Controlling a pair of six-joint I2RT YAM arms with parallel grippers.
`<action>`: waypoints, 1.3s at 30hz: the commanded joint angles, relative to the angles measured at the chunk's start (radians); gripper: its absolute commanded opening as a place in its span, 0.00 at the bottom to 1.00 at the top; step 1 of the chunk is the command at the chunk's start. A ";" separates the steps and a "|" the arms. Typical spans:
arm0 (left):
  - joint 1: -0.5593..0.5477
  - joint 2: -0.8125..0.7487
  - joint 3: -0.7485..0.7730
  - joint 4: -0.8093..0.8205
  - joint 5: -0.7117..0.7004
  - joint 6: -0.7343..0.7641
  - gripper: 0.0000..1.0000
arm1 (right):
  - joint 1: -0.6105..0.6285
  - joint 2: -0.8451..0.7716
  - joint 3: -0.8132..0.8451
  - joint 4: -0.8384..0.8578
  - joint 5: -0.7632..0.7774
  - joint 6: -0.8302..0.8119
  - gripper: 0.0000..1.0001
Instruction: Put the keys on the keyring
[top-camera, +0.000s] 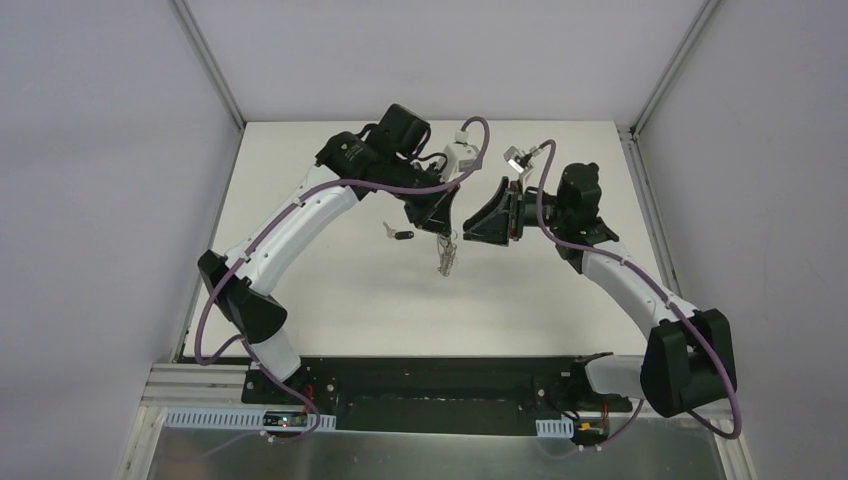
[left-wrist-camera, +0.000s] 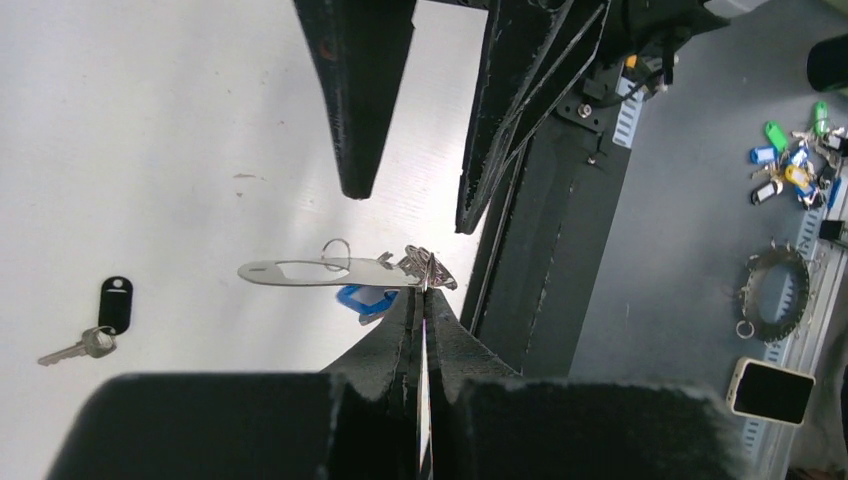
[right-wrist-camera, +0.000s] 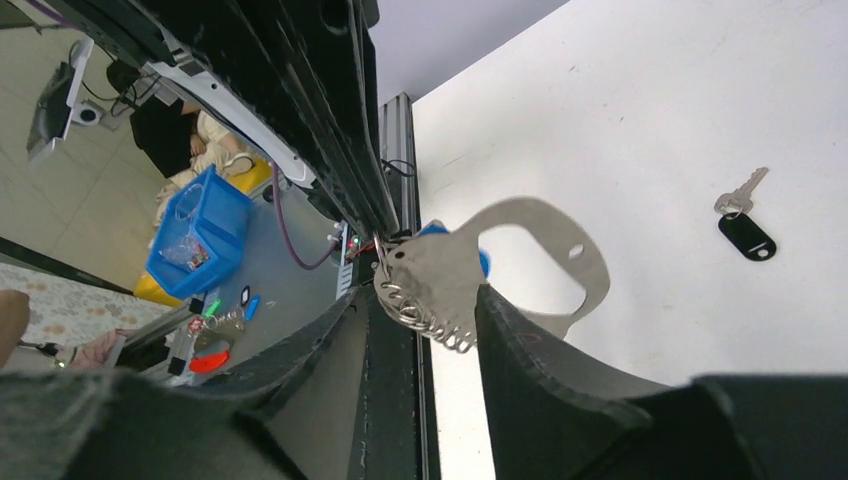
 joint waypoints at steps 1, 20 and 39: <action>-0.021 0.011 0.054 -0.090 -0.018 0.043 0.00 | 0.027 -0.049 0.076 -0.132 -0.017 -0.168 0.49; -0.028 0.044 0.051 -0.060 0.086 -0.002 0.00 | 0.112 -0.018 0.091 -0.192 -0.015 -0.226 0.22; 0.120 -0.158 -0.316 0.561 0.335 -0.350 0.28 | 0.027 0.042 0.022 0.423 0.067 0.376 0.00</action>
